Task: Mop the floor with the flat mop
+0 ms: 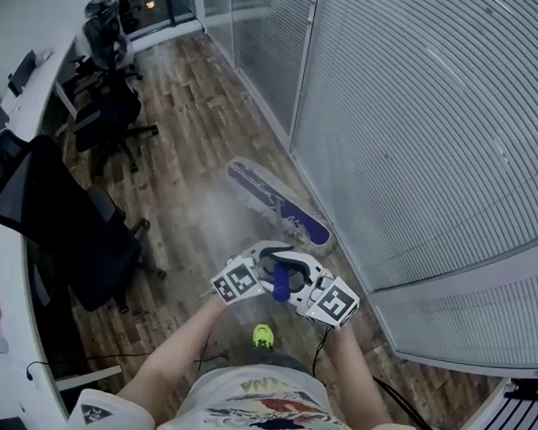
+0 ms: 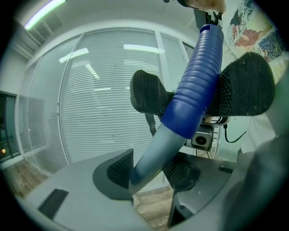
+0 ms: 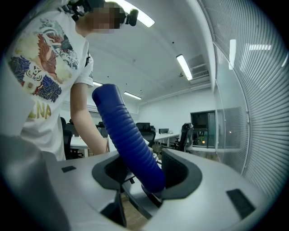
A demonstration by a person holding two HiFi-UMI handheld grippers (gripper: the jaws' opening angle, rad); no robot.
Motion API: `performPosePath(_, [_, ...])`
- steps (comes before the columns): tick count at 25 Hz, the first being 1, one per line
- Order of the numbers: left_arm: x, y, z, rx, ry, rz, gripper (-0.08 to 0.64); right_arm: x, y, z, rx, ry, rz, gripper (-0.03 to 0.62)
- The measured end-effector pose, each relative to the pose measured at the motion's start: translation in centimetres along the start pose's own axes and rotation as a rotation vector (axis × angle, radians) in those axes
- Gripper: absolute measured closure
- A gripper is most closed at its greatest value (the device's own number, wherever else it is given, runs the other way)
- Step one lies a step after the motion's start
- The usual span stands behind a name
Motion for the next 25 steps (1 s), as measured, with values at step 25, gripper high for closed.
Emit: performPosePath(25, [-11.6,11.1,0.8,-0.029,0.06,0.058,0.394,15.5,-4.0,2.5,0.068,-0.004,-0.017,0.405])
Point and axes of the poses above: the fingertips, and each gripper's own axes: y backward along the fingers, x to its left, z out of its top, the point moved 7 cm from there along y, backward along the fingers, and after that the axes turned 10 degrees about -x, right-handed, at the moved point
